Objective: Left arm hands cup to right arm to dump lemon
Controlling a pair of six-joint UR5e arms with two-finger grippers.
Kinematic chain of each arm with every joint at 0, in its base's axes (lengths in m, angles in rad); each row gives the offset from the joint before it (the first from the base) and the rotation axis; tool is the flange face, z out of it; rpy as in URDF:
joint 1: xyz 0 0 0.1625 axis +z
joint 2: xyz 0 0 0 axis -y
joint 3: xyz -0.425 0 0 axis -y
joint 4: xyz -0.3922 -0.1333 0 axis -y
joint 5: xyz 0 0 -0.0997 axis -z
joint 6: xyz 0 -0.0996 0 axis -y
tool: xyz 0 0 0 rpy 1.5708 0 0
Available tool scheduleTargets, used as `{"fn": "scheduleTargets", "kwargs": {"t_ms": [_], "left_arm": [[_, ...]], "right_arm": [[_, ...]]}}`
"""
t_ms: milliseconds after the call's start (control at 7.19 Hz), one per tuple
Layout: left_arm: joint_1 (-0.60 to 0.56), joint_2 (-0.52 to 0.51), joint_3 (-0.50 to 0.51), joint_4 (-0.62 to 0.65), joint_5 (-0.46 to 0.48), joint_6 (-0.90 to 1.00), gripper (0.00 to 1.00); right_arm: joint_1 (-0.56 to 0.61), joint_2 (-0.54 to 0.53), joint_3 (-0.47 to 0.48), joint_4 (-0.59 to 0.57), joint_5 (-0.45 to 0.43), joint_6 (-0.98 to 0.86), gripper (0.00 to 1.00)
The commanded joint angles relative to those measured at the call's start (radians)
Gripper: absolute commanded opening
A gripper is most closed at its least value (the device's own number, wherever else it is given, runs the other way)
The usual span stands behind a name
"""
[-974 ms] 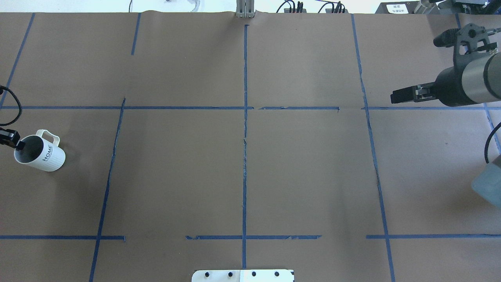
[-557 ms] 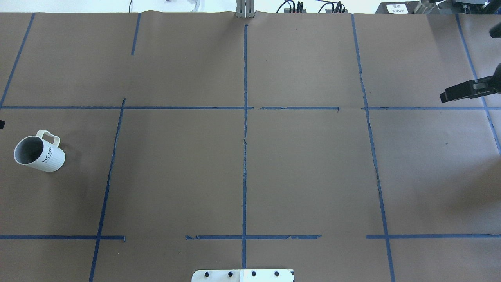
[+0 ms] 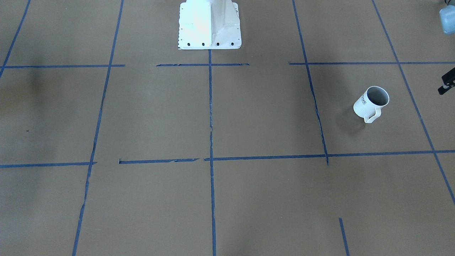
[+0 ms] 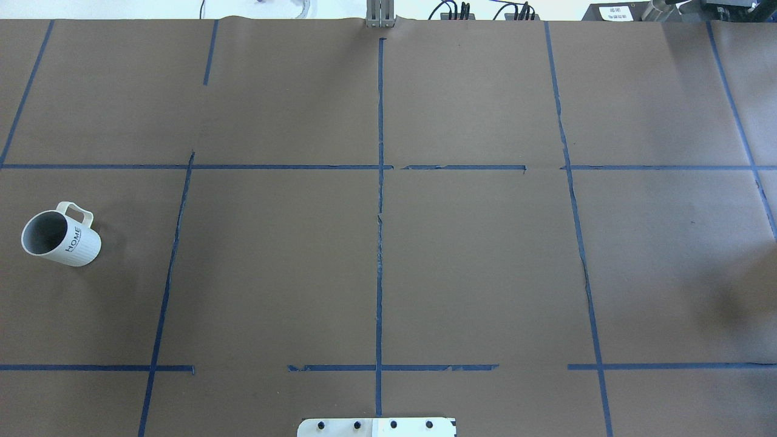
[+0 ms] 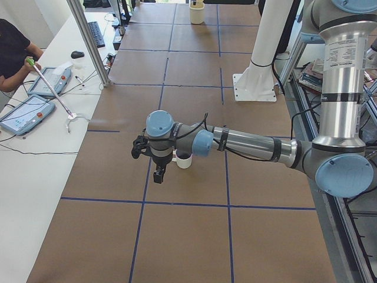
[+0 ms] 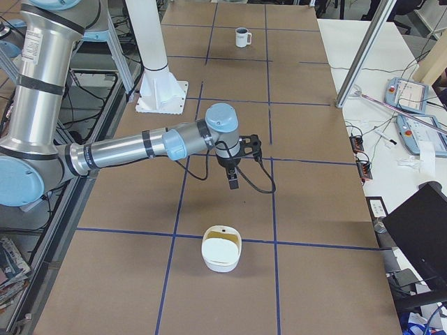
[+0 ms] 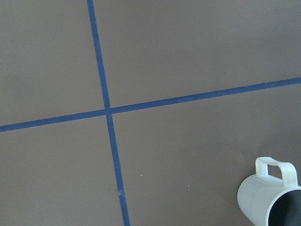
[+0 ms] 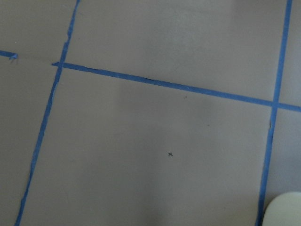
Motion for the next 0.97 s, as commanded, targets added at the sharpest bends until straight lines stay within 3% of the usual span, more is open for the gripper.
{"fn": "scheduleTargets", "kwargs": {"t_ms": [0, 557, 696, 835], "left_arm": [[-0.063, 0.014, 0.01, 0.109, -0.087, 0.147, 1.0], [-0.064, 0.016, 0.027, 0.152, -0.086, 0.145, 1.0], [-0.066, 0.019, 0.028, 0.151, -0.051, 0.128, 1.0], [-0.064, 0.025, 0.021, 0.139, 0.052, 0.128, 1.0]], "right_arm": [[0.065, -0.063, -0.039, -0.028, 0.057, -0.09, 1.0], [0.084, -0.114, -0.039, -0.075, 0.043, -0.093, 1.0], [0.09, -0.114, -0.039, -0.074, 0.043, -0.094, 1.0], [0.088, -0.117, -0.039, -0.075, 0.043, -0.095, 1.0]]}}
